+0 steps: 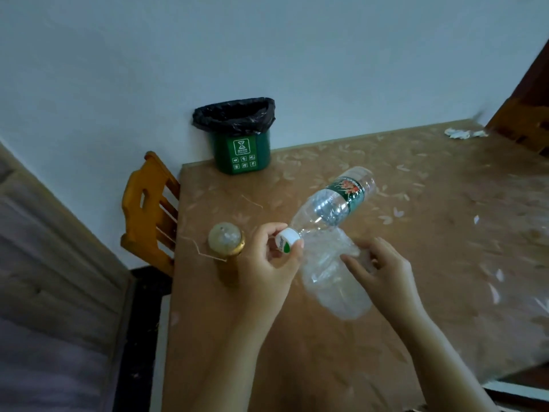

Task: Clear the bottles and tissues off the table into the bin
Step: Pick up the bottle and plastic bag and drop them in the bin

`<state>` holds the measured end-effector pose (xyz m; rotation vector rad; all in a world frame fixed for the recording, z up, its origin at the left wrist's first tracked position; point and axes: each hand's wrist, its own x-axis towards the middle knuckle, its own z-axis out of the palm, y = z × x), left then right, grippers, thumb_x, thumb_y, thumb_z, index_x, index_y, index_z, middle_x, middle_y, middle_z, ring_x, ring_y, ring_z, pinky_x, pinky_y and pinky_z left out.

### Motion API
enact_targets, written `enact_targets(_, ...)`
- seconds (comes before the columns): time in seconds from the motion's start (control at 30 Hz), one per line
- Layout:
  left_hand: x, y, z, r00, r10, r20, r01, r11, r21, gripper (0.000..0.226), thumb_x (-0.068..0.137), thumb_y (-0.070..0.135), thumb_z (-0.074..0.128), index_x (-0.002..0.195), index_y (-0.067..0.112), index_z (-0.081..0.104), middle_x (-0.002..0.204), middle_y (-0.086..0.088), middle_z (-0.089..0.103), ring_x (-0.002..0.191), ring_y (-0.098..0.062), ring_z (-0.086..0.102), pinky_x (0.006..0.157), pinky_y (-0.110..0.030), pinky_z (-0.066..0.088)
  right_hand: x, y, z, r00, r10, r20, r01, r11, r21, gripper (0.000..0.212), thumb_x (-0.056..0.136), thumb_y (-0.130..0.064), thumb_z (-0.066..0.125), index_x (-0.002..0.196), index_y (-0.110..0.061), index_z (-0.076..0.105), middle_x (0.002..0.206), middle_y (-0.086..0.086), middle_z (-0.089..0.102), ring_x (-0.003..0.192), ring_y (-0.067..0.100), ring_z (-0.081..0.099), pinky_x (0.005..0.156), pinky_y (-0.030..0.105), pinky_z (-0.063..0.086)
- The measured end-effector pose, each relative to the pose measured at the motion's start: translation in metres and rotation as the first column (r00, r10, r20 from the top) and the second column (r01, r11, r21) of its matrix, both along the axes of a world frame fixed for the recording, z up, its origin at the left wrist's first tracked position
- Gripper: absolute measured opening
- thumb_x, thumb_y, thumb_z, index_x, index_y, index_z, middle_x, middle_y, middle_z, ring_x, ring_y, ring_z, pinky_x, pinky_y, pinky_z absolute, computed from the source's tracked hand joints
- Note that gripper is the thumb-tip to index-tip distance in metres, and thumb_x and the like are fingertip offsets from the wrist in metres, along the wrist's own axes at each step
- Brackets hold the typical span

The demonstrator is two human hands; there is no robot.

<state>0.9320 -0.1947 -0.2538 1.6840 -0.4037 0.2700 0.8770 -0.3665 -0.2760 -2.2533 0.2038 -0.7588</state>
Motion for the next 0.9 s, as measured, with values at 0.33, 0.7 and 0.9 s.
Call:
enact_targets(0.33,-0.120,0.128,0.022,0.981,0.193,-0.026,-0.195,0.966,-0.171,0.023,0.078,0.004,0.069,0.095,0.018,0.059,0.090,0.005,0.065,0.081,-0.002,0.065,0.067,-0.012,0.048,-0.075,0.118,0.031,0.957,0.290,0.018,-0.290,0.956,0.035,0.020,0.074,-0.011,0.073,0.091,-0.016,0.064,0.081,0.004,0.063,0.074,0.016,0.058,0.063,0.023,0.044)
enact_targets(0.7,-0.198,0.258,0.007,0.814,0.563,-0.142,-0.575,0.747,-0.333,0.030,0.080,-0.009,0.061,0.082,0.021,0.056,0.074,0.007,0.064,0.069,0.000,0.061,0.063,-0.011,0.046,-0.085,0.255,0.036,0.750,0.661,0.011,-0.661,0.751,-0.013,0.018,0.073,-0.012,0.075,0.083,-0.019,0.062,0.078,-0.010,0.060,0.076,0.004,0.056,0.062,0.008,0.040)
enact_targets(0.9,-0.198,0.314,-0.001,0.705,0.681,-0.195,-0.703,0.636,-0.319,0.026,0.079,-0.008,0.063,0.083,0.017,0.057,0.081,-0.001,0.064,0.072,-0.002,0.063,0.063,-0.012,0.049,-0.061,0.321,0.024,0.657,0.754,0.017,-0.754,0.657,0.004,0.035,0.072,-0.004,0.074,0.082,-0.033,0.057,0.080,-0.019,0.058,0.080,-0.009,0.054,0.067,0.004,0.038)
